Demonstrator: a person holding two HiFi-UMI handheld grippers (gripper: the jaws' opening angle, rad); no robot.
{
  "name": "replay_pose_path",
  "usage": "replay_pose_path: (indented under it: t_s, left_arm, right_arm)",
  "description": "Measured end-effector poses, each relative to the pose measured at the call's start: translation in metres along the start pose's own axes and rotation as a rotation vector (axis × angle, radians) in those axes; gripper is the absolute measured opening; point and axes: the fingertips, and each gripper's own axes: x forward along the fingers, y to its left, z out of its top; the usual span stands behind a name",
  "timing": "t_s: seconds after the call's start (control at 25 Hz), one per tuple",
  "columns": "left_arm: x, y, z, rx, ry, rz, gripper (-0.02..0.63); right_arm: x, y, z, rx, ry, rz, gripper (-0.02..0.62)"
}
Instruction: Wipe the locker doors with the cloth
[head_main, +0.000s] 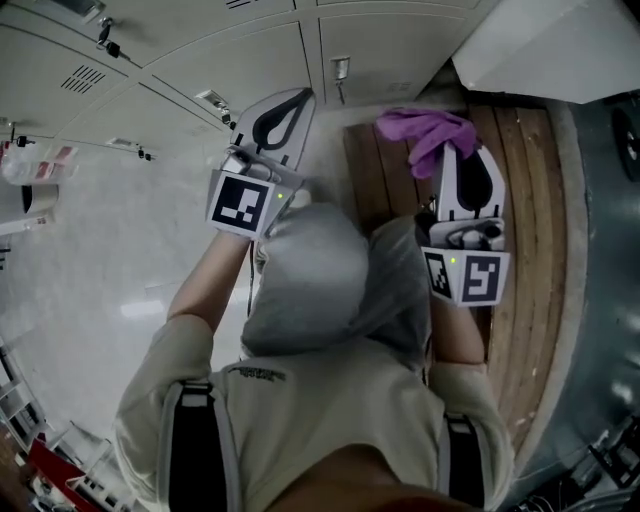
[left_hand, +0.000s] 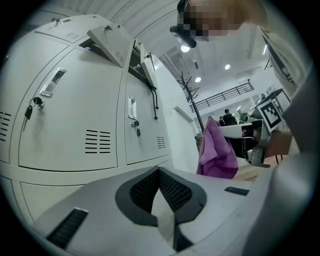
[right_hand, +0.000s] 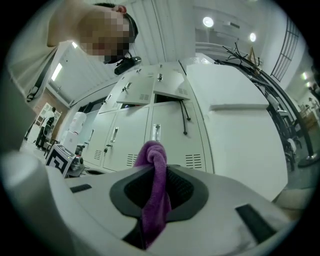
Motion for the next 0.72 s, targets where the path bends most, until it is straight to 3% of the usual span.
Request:
replay_pose_path:
  t_s: [0.48,0.72]
  left_arm:
    - [-0.01,-0.011,0.015,0.05,-0.003,-0.009,0.003]
    - [-0.011,-0.012,0.016,0.043,-0.013,-0.007,0.003]
  right_arm:
    - [-0.01,0.008,0.008,0.015,-0.006,0.009,0.054]
    - [-0.007,0.009,0.004,-0.027,0.017,0.02,0.051]
